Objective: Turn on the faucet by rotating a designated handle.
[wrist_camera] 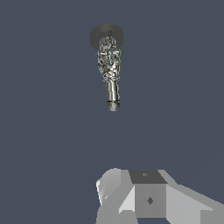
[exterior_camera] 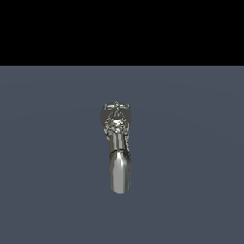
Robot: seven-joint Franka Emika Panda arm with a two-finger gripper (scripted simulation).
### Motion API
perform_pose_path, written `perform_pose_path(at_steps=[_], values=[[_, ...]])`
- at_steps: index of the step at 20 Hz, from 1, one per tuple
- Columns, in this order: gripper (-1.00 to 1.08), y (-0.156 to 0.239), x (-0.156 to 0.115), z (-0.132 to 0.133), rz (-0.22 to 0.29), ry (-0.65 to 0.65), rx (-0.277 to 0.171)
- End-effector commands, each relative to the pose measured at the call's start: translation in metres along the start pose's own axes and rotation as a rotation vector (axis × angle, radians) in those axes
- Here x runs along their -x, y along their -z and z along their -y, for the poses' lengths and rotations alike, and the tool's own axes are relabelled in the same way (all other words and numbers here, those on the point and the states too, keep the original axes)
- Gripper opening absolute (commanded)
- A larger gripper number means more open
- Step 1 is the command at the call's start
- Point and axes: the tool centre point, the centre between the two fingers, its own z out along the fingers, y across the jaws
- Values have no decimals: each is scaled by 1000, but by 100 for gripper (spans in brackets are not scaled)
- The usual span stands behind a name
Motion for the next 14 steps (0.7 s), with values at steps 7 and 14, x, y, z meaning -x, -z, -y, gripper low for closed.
perform_pose_path(at_steps=[7,14], values=[[0,-132,-38,3,166,-45,27],[-9,-208,-95,-1,151,-154,100]])
